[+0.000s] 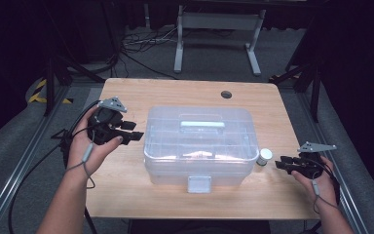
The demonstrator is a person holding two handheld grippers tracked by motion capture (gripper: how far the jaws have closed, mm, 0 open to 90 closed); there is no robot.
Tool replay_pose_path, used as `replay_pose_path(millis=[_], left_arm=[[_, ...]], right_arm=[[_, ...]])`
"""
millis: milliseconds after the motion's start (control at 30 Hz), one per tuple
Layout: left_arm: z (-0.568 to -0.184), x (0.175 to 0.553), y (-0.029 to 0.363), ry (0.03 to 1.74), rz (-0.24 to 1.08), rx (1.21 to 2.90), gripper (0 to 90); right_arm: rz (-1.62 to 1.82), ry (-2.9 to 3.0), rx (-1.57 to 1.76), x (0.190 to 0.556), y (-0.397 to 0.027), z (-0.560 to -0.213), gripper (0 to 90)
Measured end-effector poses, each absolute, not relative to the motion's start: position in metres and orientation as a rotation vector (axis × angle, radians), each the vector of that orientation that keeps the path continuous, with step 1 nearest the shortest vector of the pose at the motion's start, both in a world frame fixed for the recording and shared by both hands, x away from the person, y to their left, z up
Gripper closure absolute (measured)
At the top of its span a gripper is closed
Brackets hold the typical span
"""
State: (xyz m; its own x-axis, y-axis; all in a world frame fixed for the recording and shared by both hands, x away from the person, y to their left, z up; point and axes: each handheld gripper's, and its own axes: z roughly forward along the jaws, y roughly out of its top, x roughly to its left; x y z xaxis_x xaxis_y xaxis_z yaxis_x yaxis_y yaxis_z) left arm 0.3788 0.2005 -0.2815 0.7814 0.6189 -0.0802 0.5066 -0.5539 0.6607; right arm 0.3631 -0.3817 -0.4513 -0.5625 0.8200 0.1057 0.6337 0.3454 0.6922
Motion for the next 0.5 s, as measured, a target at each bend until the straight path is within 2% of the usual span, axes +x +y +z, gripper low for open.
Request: replay_pose_path(millis=[500], left_arm=[[-0.259,0.386,0.146,0.624,0.155,2.281,52.1]], right_arm=[[1.035,2.35,1.292,0.364,-0.383,-0.452,61.2]])
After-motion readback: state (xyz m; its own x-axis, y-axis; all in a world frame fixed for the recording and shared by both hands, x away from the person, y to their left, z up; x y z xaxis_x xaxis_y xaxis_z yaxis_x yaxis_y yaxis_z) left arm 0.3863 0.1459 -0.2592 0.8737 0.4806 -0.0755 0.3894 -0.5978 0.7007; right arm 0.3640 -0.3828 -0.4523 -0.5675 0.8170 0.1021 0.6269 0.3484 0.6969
